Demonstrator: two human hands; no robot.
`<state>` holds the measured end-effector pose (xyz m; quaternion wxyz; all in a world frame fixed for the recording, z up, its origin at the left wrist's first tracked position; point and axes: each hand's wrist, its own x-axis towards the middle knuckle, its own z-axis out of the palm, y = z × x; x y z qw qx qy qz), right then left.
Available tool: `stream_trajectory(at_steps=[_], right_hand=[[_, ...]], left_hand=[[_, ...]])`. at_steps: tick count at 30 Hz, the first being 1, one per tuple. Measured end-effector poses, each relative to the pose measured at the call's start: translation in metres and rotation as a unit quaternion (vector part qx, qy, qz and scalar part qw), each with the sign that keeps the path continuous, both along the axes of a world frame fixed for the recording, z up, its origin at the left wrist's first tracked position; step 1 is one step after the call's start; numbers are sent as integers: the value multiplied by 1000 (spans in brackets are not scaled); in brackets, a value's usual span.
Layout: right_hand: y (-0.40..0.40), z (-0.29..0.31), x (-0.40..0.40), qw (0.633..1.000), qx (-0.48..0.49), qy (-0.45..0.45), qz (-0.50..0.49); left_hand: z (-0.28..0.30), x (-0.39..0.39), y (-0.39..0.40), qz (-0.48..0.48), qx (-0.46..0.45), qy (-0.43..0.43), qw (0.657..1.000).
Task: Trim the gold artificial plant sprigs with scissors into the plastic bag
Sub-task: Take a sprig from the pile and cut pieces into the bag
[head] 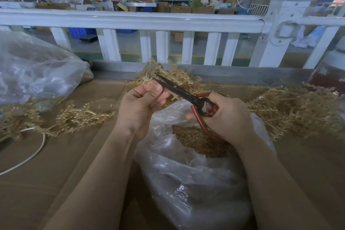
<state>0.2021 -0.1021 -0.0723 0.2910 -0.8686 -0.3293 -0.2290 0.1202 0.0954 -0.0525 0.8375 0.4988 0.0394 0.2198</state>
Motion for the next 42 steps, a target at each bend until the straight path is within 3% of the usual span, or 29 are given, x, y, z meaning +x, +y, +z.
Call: stream_trajectory(at_steps=[13, 19, 37, 42], right_hand=[[2, 2, -5, 1000, -1, 21, 8], [1, 1, -4, 1000, -13, 20, 14], [3, 3, -7, 1000, 15, 13, -9], [3, 4, -7, 1000, 2, -3, -18]], left_hand=[[-9, 5, -1, -14, 62, 11, 998], [-10, 6, -6, -53, 23, -8, 998], [-13, 9, -11, -45, 36, -11, 998], [-15, 10, -8, -20, 96, -31, 995]])
